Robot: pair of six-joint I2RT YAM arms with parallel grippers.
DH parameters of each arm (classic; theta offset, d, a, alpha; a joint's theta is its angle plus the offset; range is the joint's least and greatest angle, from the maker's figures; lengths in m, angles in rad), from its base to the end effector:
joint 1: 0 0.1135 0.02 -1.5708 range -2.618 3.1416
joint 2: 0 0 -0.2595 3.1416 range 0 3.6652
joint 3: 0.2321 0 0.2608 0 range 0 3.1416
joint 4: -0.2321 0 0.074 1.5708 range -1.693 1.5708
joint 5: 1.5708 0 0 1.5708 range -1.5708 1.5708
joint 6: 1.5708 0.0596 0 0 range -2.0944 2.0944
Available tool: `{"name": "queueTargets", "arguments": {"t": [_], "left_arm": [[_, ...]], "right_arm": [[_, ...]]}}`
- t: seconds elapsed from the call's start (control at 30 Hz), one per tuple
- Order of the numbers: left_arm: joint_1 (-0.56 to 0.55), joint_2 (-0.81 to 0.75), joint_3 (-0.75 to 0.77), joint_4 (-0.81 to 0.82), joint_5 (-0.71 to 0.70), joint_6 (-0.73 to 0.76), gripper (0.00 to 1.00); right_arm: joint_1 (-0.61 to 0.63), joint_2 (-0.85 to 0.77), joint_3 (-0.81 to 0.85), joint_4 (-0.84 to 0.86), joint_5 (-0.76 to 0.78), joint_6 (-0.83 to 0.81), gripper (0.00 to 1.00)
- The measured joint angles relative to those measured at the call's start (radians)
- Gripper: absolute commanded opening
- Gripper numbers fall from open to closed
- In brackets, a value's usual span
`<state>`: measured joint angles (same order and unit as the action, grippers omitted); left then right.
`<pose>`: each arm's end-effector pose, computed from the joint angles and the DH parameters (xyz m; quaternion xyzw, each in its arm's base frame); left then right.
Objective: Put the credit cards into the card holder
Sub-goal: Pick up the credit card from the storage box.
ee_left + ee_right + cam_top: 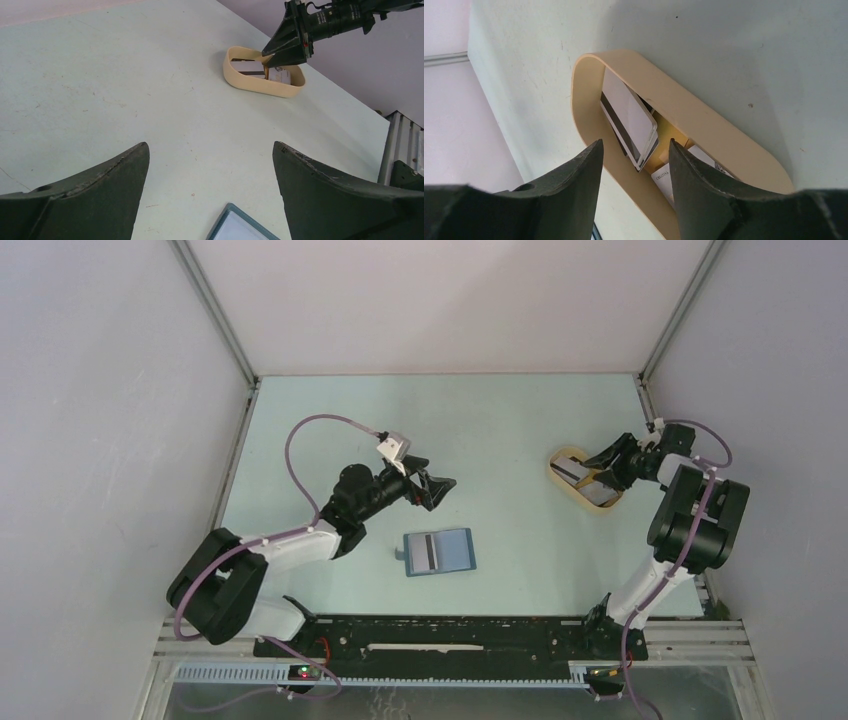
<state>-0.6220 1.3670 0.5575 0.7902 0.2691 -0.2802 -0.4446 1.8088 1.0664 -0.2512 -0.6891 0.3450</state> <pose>0.2487 -0.1978 0.2227 0.2129 0.6812 -0.3887 0.5828 0.3542 -0.1267 0.1377 0.2583 0.8699 0.3101 0.2837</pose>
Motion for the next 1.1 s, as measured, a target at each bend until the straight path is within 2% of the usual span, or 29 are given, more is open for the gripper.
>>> {"name": "queueTargets", "arguments": {"t": [0.57, 1.1], "left_arm": [[0.000, 0.008, 0.000, -0.012, 0.008, 0.000, 0.97], [0.000, 0.010, 0.000, -0.014, 0.023, -0.001, 0.97]], "right_arm": [[0.040, 0.047, 0.000, 0.020, -0.031, 0.022, 0.59], [0.059, 0.085, 0.000, 0.128, -0.089, 0.093, 0.53]]}}
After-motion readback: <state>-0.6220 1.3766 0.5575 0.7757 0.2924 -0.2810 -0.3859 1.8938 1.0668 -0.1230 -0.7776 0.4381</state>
